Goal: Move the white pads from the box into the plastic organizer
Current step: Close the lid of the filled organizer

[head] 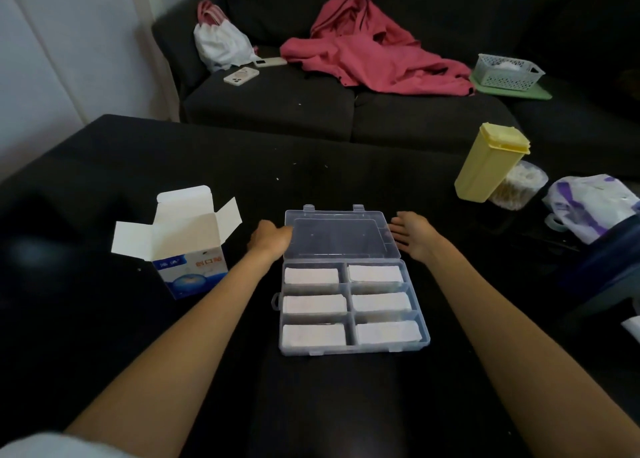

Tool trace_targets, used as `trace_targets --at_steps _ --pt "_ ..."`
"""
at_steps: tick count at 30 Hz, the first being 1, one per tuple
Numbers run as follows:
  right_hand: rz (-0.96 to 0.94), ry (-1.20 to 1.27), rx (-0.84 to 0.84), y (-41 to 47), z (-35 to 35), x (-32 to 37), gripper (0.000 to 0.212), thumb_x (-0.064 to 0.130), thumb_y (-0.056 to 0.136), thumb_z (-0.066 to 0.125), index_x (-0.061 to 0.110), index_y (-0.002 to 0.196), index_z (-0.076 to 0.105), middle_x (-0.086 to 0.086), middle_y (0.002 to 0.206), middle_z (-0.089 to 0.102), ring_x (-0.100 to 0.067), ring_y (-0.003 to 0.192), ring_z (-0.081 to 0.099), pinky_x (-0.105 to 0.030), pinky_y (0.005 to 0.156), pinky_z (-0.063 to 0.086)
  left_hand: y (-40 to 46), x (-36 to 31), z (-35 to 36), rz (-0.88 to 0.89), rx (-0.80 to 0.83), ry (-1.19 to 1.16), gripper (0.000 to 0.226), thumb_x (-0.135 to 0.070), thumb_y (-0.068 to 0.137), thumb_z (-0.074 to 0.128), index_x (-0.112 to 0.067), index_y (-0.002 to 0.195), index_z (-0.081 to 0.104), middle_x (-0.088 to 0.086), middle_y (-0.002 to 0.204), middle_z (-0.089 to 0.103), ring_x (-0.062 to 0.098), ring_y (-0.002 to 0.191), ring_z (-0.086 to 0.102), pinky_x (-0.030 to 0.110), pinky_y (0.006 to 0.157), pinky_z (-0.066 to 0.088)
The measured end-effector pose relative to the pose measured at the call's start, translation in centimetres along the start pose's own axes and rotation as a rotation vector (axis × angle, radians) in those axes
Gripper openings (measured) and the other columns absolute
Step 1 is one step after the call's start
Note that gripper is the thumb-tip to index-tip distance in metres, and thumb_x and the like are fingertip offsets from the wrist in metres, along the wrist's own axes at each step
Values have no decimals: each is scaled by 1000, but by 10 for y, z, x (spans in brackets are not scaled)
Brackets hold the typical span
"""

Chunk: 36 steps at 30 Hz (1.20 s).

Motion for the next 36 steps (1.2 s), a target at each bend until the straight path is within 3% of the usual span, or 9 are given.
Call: trace_targets --at_steps 5,9,14,16,20,24,29,33,36 --pt "10 60 -2 2 3 3 38 27 100 37 10 133 45 -9 136 50 -25 123 49 -37 101 40 5 -12 5 -32 98 -102 42 -33 97 48 -7 129 46 11 127 54 26 112 54 32 81 42" --pt "-46 97 45 4 -2 7 41 35 98 39 12 131 48 -6 131 53 -23 119 50 -36 102 37 -2 -20 2 23 136 -189 42 -40 99 40 -11 129 47 8 129 52 25 117 51 34 91 40" --pt "-140 211 98 -9 -10 17 43 38 99 34 12 129 50 -1 115 55 -18 109 50 -32 99 34 -27 -35 -11 148 151 -301 42 -46 101 23 -17 107 52 2 106 51 16 99 49 32 90 36" --pt "-184 212 115 -16 -15 23 40 39 99 33 14 121 55 0 114 59 -19 112 53 -35 105 32 -34 -36 -15 193 130 -325 45 -46 101 20 -19 97 56 1 106 52 12 96 51 30 88 34" --pt "-281 161 137 -42 -30 40 39 40 98 36 9 102 61 -9 102 66 -19 96 63 -29 91 45 -48 -32 -26 271 -17 -319 51 -48 100 24 -14 120 56 5 130 56 20 119 53 36 103 36" --pt "-373 -102 113 -68 -41 46 42 42 96 41 13 78 63 -10 104 68 -20 102 62 -35 102 37 -67 -22 -34 395 -67 -314 48 -48 100 27 -16 110 62 2 113 65 18 110 57 38 102 38" --pt "-514 -377 204 -121 -54 24 31 37 94 48 15 93 69 5 99 65 -1 97 56 -30 100 35 -112 -4 -45 640 -61 -22 37 -41 99 37 -20 97 67 -6 97 65 5 93 58 17 78 38" --pt "-554 -558 294 -157 -55 -11 28 34 94 48 17 101 70 7 108 64 -2 103 55 -19 85 39 -148 23 -42 752 -24 352 23 -39 94 45 -28 104 63 -9 106 62 2 96 57 26 86 47" --pt "-606 -777 247 -165 -52 -47 30 35 94 50 20 113 66 6 118 61 -4 110 54 -20 90 41 -169 45 -30 821 -23 555 27 -36 94 50 -30 118 61 -14 122 58 1 113 50 23 94 39"
Point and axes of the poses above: each hand's wrist, its own y-axis towards the middle knuckle, its own z-axis out of the palm, x = y × z, the point moved 3 cm from there along y, towards the middle knuckle
